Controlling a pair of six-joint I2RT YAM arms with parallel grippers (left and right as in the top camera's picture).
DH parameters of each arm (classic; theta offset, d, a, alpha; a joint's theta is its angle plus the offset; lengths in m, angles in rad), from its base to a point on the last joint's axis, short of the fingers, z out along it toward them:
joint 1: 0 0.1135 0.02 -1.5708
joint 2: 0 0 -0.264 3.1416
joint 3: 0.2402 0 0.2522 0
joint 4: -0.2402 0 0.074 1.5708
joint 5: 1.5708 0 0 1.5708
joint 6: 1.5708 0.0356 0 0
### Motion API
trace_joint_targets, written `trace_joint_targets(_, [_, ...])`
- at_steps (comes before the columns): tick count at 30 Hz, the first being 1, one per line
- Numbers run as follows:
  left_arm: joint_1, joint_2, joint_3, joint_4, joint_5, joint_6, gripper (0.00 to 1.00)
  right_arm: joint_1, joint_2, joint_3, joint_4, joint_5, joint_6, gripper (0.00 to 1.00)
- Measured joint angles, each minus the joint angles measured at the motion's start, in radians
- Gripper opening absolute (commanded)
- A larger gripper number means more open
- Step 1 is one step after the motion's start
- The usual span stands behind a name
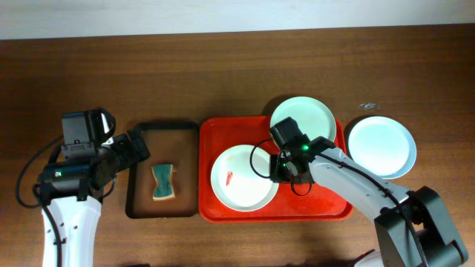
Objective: Clean dirty plates on tray and stack at the side
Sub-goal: 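Pull the lower plate toward the tray center with the right gripper, then grasp the sponge from the black tray with the left gripper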
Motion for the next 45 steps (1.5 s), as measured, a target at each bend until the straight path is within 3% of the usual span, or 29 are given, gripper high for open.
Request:
trace_joint_targets(4, [0.000,0.000,0.000,0.000,0.000,0.000,0.99,0.000,0.000,-0.015,0.001,-0.031,0.003,0.27])
trace_joint_targets(7, [0.000,0.000,0.000,0.000,0.000,0.000,0.99,0.000,0.002,-0.072,0.054,-0.045,0.005,0.21])
trace_joint_targets(8, [0.000,0.000,0.000,0.000,0.000,0.000,0.99,0.000,0.002,-0.073,0.056,-0.046,0.005,0.09])
trace_joint_targets(9, [0.000,0.000,0.000,0.000,0.000,0.000,0.99,0.000,0.002,-0.073,0.058,-0.048,0.005,0.04])
trace_joint_targets(16, [0.000,0.000,0.000,0.001,0.000,0.000,0.99,0.000,0.002,-0.075,0.087,-0.052,0.008,0.04])
trace_joint_targets(18, [0.000,0.000,-0.002,0.094,0.000,0.000,0.99,0.000,0.002,-0.075,0.089,-0.052,0.008,0.04])
trace_joint_targets(20, [0.000,-0.001,0.001,0.035,0.046,0.000,0.99,0.000,0.002,-0.076,0.090,-0.053,0.008,0.04])
trace_joint_targets(23, [-0.053,-0.002,-0.048,-0.024,0.175,0.014,0.53,0.000,0.002,-0.076,0.089,-0.053,0.008,0.04])
trace_joint_targets(27, [-0.184,0.118,-0.187,-0.024,0.146,0.020,0.51,0.000,0.002,-0.076,0.090,-0.052,0.008,0.04])
trace_joint_targets(31, [-0.198,0.355,-0.192,0.045,0.068,0.023,0.40,0.000,0.002,-0.076,0.089,-0.052,0.008,0.04])
trace_joint_targets(33, [-0.199,0.425,-0.193,0.080,0.043,0.031,0.41,0.000,0.002,-0.076,0.090,-0.052,0.007,0.04])
trace_joint_targets(36, [-0.199,0.434,-0.193,0.101,0.026,0.080,0.34,0.000,0.002,-0.076,0.090,-0.052,0.008,0.04])
trace_joint_targets(40, [-0.199,0.434,-0.185,0.133,0.026,0.095,0.32,0.000,0.002,-0.076,0.090,-0.052,0.008,0.04])
trace_joint_targets(43, [-0.199,0.434,-0.180,0.138,0.025,0.096,0.18,0.000,0.002,-0.076,0.090,-0.052,0.008,0.05])
trace_joint_targets(45, [-0.199,0.434,-0.180,0.135,0.023,0.101,0.22,0.000,0.002,-0.076,0.090,-0.052,0.008,0.04])
